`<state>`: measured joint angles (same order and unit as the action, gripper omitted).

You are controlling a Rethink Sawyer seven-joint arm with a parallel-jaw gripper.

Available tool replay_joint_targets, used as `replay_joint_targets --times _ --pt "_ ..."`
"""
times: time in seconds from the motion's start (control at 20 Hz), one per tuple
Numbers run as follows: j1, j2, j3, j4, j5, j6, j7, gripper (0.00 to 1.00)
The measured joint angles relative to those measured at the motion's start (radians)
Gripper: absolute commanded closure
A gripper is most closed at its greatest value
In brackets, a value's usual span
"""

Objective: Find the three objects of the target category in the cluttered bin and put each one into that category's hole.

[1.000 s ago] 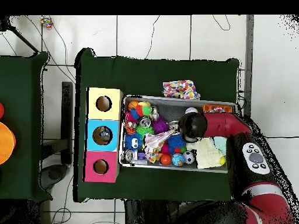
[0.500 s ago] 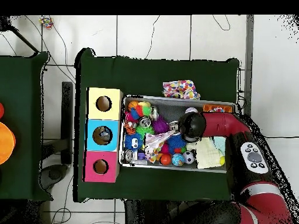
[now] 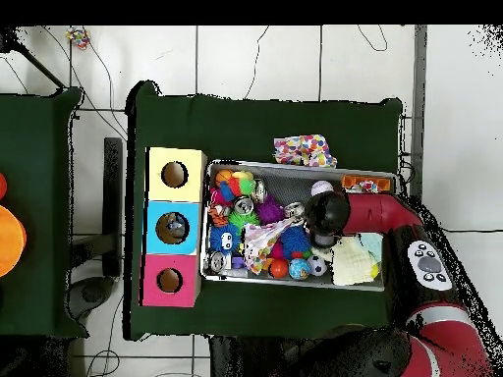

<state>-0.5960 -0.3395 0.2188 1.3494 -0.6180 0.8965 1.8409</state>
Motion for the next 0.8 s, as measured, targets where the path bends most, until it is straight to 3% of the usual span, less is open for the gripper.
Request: replay_joint_targets --times 0.35,0.8 --pt "0.009 0.026 0.000 -0.047 0.002 0.089 0.000 0.00" --pt "0.002 0.044 0.001 -0.061 0.009 0.090 0.000 0.00"
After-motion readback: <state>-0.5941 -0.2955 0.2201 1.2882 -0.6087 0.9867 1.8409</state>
